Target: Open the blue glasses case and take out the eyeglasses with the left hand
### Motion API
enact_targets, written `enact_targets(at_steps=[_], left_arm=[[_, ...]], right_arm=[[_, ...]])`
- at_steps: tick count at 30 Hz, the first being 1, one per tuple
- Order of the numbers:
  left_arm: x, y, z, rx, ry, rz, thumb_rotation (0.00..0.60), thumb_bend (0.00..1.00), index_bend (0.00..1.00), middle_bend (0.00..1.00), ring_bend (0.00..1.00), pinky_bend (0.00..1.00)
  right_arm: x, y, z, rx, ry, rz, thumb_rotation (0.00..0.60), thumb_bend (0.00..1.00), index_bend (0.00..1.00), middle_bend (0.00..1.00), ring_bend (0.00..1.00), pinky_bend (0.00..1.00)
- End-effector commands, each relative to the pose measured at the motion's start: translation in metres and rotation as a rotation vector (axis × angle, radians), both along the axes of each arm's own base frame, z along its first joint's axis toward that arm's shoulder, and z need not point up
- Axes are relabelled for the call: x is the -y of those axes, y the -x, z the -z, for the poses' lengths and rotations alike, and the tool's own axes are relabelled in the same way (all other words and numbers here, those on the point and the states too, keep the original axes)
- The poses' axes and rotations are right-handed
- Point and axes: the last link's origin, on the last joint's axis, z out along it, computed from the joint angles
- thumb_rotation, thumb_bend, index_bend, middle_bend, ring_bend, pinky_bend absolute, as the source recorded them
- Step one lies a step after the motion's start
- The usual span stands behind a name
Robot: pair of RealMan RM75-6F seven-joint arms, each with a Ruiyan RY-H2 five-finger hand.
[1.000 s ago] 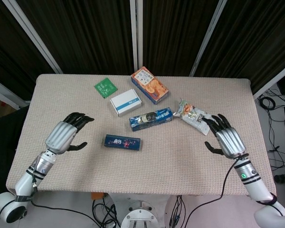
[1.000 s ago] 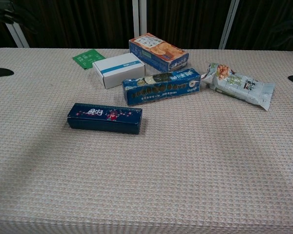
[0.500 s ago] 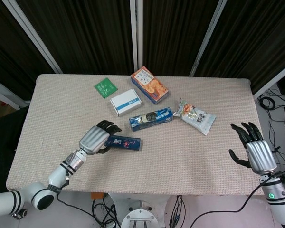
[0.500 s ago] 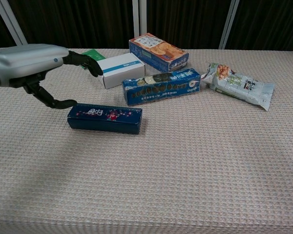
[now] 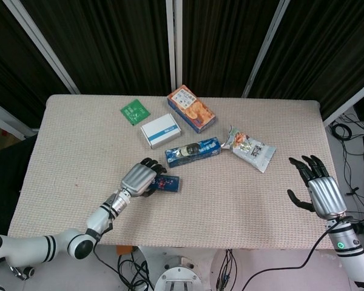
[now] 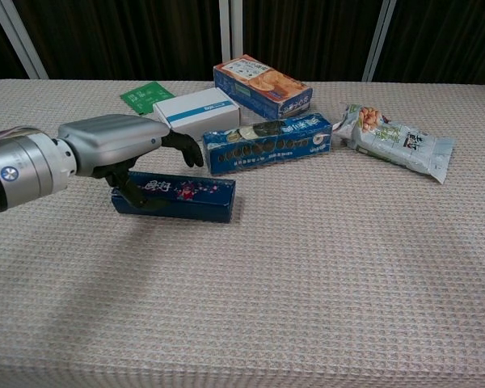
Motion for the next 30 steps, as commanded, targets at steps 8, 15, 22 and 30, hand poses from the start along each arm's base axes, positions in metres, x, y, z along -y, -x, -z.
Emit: enact_targets(at_steps=[8,15,22,30], left_arm=[[-0.003,0.004,0.002,-0.026,0.006,-0.015,0.6,0.31,0.29,0.28,0.17,0.17],[-0.005,0.007,0.002,-0.058,0.019,-0.018,0.6,0.33,0.3,0.29,0.17,0.16],[-0.009,0.009,0.001,-0.084,0.012,-0.005,0.6,0.42,0.33,0.35,0.21,0.17],[-0.01,0.012,-0.003,-0.057,0.008,-0.009,0.6,0.51,0.39,0.48,0.31,0.2]], right_arm=[[-0.002,0.005,0.0,0.002,0.002,0.016,0.6,0.3,0.12,0.22,0.07,0.11],[-0.003,0.007,-0.002,0.009,0.005,0.018,0.6,0.3,0.12,0.22,0.07,0.11],[-0.004,0.009,0.0,0.013,-0.003,0.023,0.6,0.3,0.12,0.22,0.07,0.11],[-0.004,0.009,0.0,0.018,-0.006,0.025,0.6,0.3,0.12,0.22,0.07,0.11]])
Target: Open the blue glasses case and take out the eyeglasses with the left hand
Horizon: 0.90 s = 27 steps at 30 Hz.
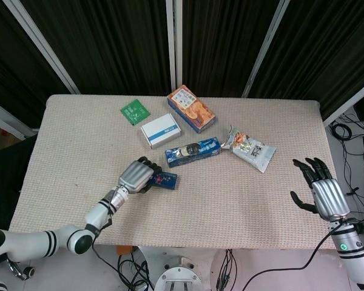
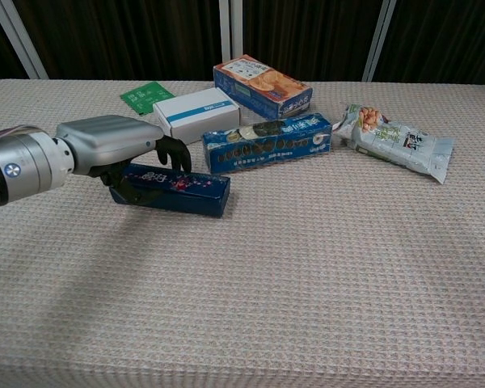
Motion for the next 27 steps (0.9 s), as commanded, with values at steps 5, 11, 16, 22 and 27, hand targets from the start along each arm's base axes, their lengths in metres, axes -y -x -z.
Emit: enact_targets(at_steps=[5,11,16,22,27], left_arm=[[0.007,0.004,-0.011,0.034,0.029,-0.012,0.6,0.54,0.42,0.52,0.34,0.2],[0.022,0.008,-0.023,0.031,0.072,-0.021,0.6,0.54,0.43,0.54,0.36,0.2],[0.021,0.005,-0.029,0.052,0.095,-0.048,0.6,0.55,0.43,0.55,0.37,0.2],[-0.002,0.007,-0.032,0.003,0.066,-0.078,0.501,0.59,0.43,0.53,0.37,0.2],[-0.019,0.011,-0.039,-0.027,0.041,-0.124,0.311,0.64,0.42,0.52,0.37,0.2]], right_arm=[[0.0,-0.001,0.0,0.001,-0.005,-0.003,0.6,0.3,0.11,0.22,0.07,0.11],[0.0,-0.003,0.001,0.004,-0.01,-0.006,0.6,0.3,0.12,0.22,0.07,0.11],[-0.001,-0.003,0.001,0.008,-0.014,-0.005,0.6,0.3,0.12,0.22,0.07,0.11],[-0.003,-0.003,0.001,0.017,-0.018,-0.002,0.6,0.3,0.12,0.22,0.07,0.11],[-0.005,0.001,0.0,0.023,-0.022,0.01,0.6,0.3,0.12,0.22,0.07,0.11]])
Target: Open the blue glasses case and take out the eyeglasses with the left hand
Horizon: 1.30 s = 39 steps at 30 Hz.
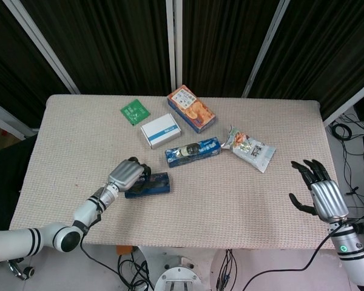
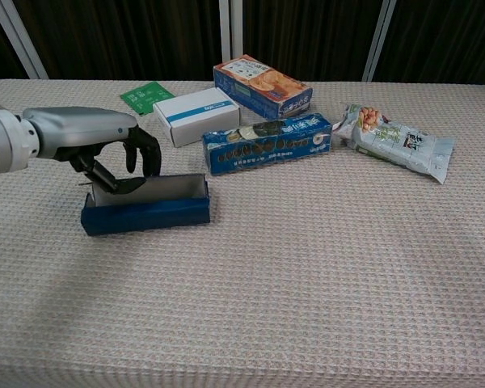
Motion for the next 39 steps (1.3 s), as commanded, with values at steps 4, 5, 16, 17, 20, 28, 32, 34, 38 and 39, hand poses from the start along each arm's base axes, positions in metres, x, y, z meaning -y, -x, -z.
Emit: enact_targets(at_steps=[4,5,16,17,20,28,32,34,38,39], left_arm=[[-0.023,0.009,-0.012,-0.048,-0.037,-0.065,0.265,0.65,0.39,0.48,0.37,0.2],[-0.026,0.011,-0.013,-0.054,-0.036,-0.079,0.254,0.65,0.36,0.46,0.37,0.2],[-0.031,0.034,-0.032,-0.024,-0.121,-0.208,0.241,0.65,0.2,0.27,0.22,0.18],[-0.025,0.03,-0.035,0.011,-0.127,-0.191,0.241,0.64,0.22,0.27,0.22,0.18],[-0.003,0.015,-0.038,0.128,-0.118,-0.112,0.219,0.64,0.27,0.28,0.22,0.18],[0.026,-0.014,-0.014,0.196,-0.054,0.085,0.0,0.65,0.29,0.3,0.22,0.18],[0.029,-0.015,-0.002,0.163,-0.042,0.091,0.0,0.65,0.29,0.31,0.21,0.18],[0.033,-0.013,0.004,0.146,-0.031,0.085,0.0,0.65,0.29,0.32,0.21,0.18],[0.04,-0.008,0.011,0.11,-0.036,0.085,0.0,0.64,0.29,0.32,0.2,0.18],[0.042,-0.008,0.013,0.11,-0.036,0.08,0.0,0.64,0.29,0.32,0.2,0.18]], right_arm=[[-0.001,0.002,0.0,0.007,-0.002,0.01,0.6,0.3,0.12,0.22,0.07,0.11],[-0.001,0.003,0.0,0.009,-0.001,0.01,0.6,0.3,0.12,0.22,0.07,0.11],[-0.002,0.004,-0.004,0.015,0.014,0.007,0.6,0.3,0.12,0.22,0.07,0.11],[-0.002,0.004,-0.004,0.016,0.015,0.006,0.6,0.3,0.12,0.22,0.07,0.11],[-0.002,0.003,-0.004,0.019,0.02,0.002,0.6,0.3,0.12,0.22,0.07,0.11],[-0.001,0.001,-0.001,0.019,0.011,-0.002,0.6,0.3,0.12,0.22,0.07,0.11],[-0.003,0.004,-0.001,0.017,0.008,0.007,0.6,0.3,0.12,0.22,0.07,0.11],[-0.004,0.005,0.0,0.018,0.008,0.01,0.6,0.3,0.12,0.22,0.07,0.11],[-0.005,0.006,0.0,0.019,0.007,0.012,0.6,0.3,0.12,0.22,0.07,0.11],[-0.005,0.006,0.001,0.02,0.006,0.011,0.6,0.3,0.12,0.22,0.07,0.11]])
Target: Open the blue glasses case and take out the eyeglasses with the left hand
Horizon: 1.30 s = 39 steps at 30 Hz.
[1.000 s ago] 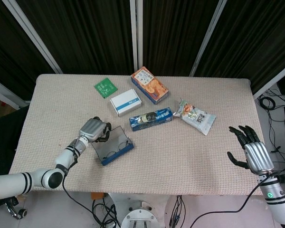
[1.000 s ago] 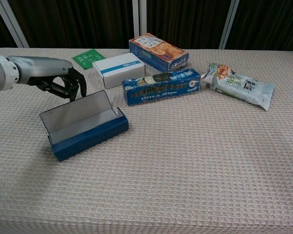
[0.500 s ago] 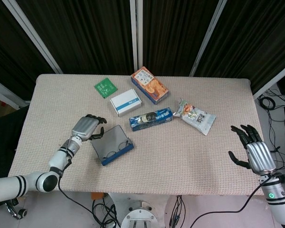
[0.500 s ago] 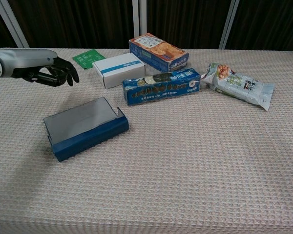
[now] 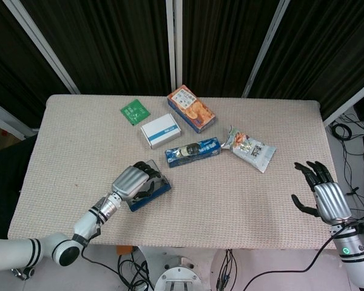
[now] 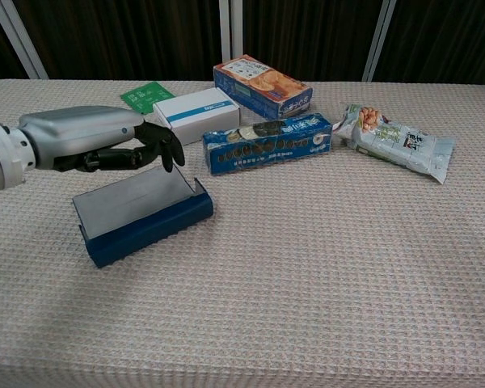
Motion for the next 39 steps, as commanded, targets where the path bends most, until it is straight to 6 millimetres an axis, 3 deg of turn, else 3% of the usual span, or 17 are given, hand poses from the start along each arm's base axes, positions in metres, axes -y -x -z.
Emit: enact_targets(at_steps=[1,12,20,29,39], left_arm=[[0.008,0.004,0.008,-0.006,0.006,-0.019,0.0,0.64,0.29,0.32,0.2,0.18],[0.022,-0.009,0.031,0.011,0.035,0.015,0.0,0.64,0.29,0.31,0.2,0.18],[0.04,-0.019,0.034,0.016,0.09,0.056,0.0,0.64,0.29,0.31,0.2,0.17],[0.07,-0.006,0.013,-0.01,0.145,0.039,0.0,0.64,0.29,0.32,0.2,0.17],[0.088,0.049,-0.04,0.031,-0.021,-0.247,0.0,0.64,0.28,0.33,0.2,0.17]], right_arm=[[0.0,0.0,0.001,0.001,-0.002,-0.001,0.6,0.3,0.12,0.22,0.07,0.11],[-0.001,0.0,0.001,0.003,0.0,0.001,0.6,0.3,0.12,0.22,0.07,0.11],[-0.002,0.002,0.0,0.006,0.004,0.004,0.6,0.3,0.12,0.22,0.07,0.11],[0.0,0.002,0.0,0.011,0.002,-0.004,0.6,0.3,0.12,0.22,0.07,0.11],[0.005,0.0,0.001,0.021,-0.002,-0.022,0.6,0.3,0.12,0.22,0.07,0.11]])
